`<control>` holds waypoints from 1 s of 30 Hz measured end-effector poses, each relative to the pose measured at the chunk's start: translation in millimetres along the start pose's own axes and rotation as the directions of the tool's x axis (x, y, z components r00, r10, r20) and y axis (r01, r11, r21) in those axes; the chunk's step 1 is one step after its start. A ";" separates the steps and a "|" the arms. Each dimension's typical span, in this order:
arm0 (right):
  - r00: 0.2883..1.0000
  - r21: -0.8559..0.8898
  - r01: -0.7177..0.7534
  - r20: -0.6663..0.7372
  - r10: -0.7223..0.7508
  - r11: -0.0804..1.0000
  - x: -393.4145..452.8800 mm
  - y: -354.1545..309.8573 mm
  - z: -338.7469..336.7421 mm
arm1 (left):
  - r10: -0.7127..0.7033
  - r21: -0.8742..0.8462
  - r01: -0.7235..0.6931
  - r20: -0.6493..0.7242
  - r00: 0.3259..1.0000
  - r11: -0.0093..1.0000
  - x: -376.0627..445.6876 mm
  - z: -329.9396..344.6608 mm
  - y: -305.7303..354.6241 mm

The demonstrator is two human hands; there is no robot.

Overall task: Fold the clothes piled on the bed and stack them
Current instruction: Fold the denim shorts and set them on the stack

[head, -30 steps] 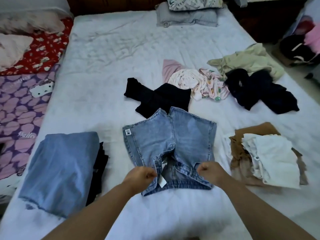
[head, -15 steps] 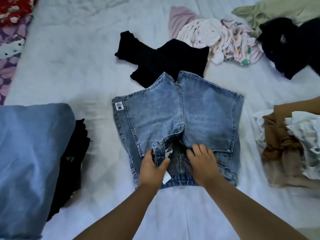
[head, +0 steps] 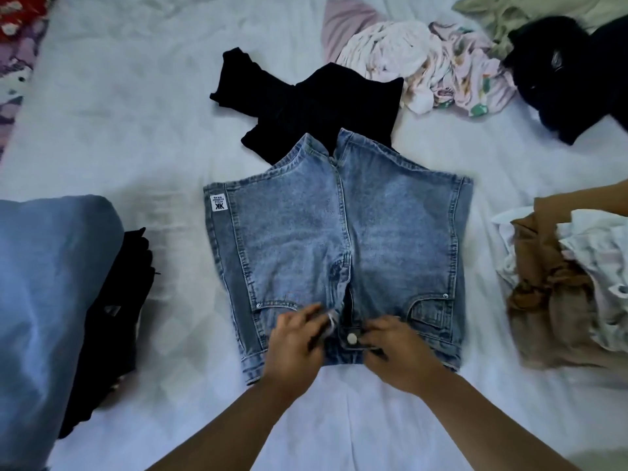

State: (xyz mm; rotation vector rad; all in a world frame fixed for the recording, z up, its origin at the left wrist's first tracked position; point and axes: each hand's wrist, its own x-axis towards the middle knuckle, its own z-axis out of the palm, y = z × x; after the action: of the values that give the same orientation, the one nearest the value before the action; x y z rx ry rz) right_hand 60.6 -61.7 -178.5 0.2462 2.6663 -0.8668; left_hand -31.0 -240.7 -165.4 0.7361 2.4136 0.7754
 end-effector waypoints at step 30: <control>0.885 -0.074 0.064 -0.457 -0.091 0.995 111.3 16.7 10.4 | 0.062 0.432 -0.189 0.292 0.954 0.882 139.3 -2.3 -38.8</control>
State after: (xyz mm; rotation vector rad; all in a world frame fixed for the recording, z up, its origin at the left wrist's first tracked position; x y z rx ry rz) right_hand -36.2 -47.6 -235.2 0.3743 3.1564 -0.8378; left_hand -147.2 -182.1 -228.4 1.1123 2.3250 0.1217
